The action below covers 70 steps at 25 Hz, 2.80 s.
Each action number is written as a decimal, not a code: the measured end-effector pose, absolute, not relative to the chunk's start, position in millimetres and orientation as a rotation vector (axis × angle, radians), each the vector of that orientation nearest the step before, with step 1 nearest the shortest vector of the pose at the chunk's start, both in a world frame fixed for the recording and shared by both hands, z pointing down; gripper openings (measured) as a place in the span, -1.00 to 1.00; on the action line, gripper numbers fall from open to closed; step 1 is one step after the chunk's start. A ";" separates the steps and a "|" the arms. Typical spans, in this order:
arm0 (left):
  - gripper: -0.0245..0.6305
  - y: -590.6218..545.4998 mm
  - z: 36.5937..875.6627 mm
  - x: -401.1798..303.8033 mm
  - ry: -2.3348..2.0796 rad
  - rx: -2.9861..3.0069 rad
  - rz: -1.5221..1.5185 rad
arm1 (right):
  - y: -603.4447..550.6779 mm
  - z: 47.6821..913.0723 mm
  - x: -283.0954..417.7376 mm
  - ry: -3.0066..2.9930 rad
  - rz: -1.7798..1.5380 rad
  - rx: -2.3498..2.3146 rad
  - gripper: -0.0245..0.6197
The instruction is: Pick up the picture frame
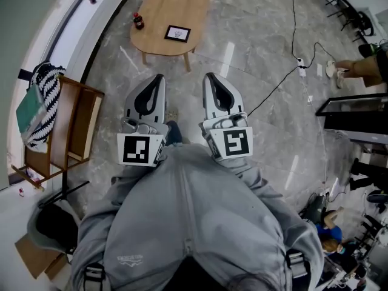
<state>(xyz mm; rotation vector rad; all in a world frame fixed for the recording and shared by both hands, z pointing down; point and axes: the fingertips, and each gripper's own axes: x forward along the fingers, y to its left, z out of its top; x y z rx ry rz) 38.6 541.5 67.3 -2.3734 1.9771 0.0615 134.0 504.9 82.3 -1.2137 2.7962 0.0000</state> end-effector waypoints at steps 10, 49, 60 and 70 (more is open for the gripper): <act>-0.87 433.7 77.2 -15.3 1.939 -2.430 0.064 | 397.9 96.6 67.8 2.818 -0.038 -1.226 -0.82; -0.87 243.2 114.9 -84.2 1.837 -2.600 0.057 | 222.5 132.7 16.1 2.808 -0.135 -1.418 -0.82; -0.87 137.6 126.3 -89.0 1.877 -2.606 0.033 | 116.6 146.2 4.6 2.866 -0.156 -1.368 -0.82; -0.87 14.0 126.9 -96.4 1.965 -2.526 0.005 | -5.8 158.5 -1.7 2.934 -0.181 -1.276 -0.82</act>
